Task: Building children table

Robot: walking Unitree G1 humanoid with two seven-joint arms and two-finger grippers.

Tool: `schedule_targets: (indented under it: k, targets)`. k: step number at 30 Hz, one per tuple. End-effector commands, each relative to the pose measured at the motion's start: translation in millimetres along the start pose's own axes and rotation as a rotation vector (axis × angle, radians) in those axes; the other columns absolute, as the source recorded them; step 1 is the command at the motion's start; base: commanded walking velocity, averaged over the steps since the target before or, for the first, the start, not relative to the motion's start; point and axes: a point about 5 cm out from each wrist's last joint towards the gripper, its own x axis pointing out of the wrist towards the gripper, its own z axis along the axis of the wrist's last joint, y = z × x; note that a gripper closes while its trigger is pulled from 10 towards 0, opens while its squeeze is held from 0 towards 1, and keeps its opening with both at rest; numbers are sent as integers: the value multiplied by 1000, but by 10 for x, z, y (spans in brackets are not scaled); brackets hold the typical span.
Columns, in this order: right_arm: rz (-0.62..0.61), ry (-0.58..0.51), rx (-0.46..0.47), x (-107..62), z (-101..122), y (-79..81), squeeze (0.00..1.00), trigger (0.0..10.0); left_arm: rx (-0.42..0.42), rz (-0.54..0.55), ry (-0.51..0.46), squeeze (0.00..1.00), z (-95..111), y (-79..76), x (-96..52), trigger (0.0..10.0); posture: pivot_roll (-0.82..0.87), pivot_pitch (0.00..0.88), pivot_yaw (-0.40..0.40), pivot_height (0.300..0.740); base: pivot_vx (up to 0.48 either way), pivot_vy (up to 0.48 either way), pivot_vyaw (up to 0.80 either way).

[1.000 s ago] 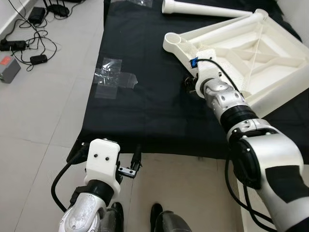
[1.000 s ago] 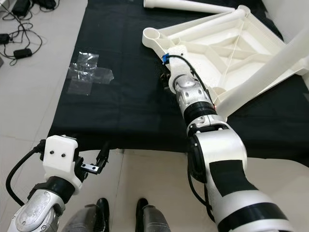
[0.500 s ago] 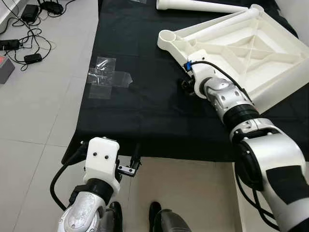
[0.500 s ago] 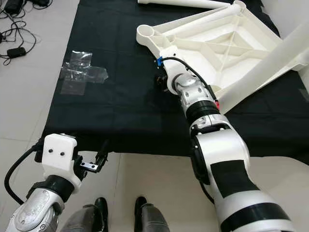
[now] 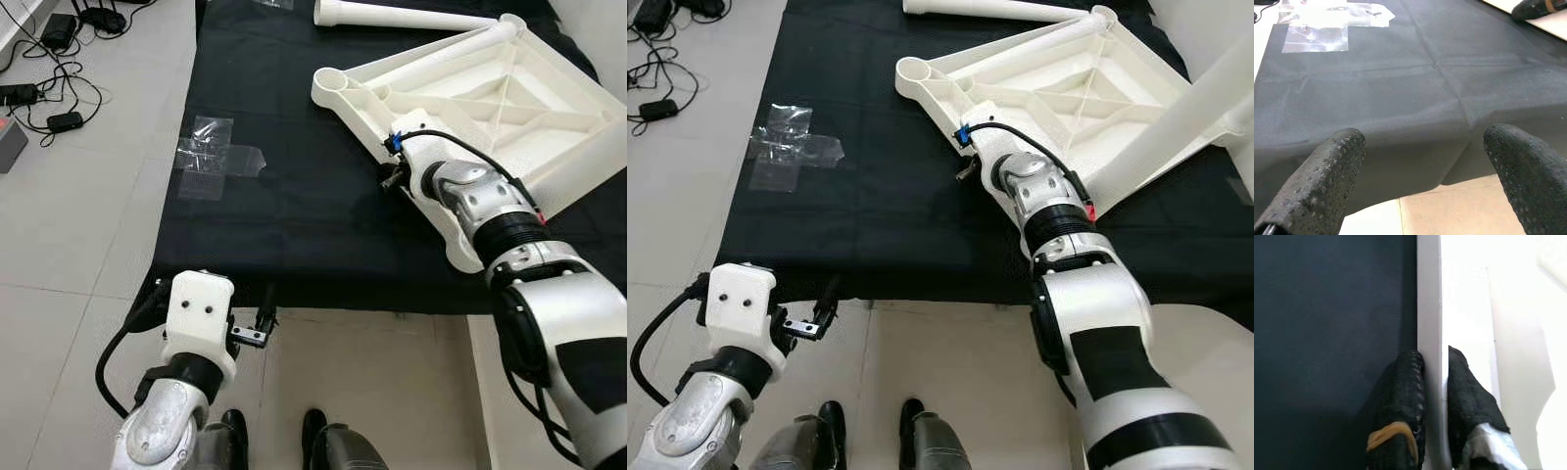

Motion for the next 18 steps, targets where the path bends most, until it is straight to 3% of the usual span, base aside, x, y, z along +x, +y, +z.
schedule_targets:
  k: [1, 8, 13, 14, 18]
  targets:
    - [67, 176, 23, 18, -484, 88, 0, 0, 2, -1, 18, 0, -49, 9, -4, 10000, 51, 350, -179, 740, 0, 0, 0]
    - [150, 178, 61, -76, -527, -15, 0, 0, 19, 1, 5, 0, -53, 52, 47, 10000, 52, 318, -171, 740, 0, 0, 0]
    - [90, 192, 46, -117, -592, -109, 0, 0, 24, 1, 1, 0, -52, 56, 60, 10000, 57, 307, -169, 740, 0, 0, 0]
    - [46, 178, 76, -147, -592, -179, 0, 0, 28, -1, -2, 0, -54, 57, 68, 10000, 58, 294, -167, 740, 0, 0, 0]
    - [64, 155, 137, -172, -582, -206, 0, 0, 33, -2, -7, 0, -56, 65, 81, 10000, 61, 283, -167, 740, 0, 0, 0]
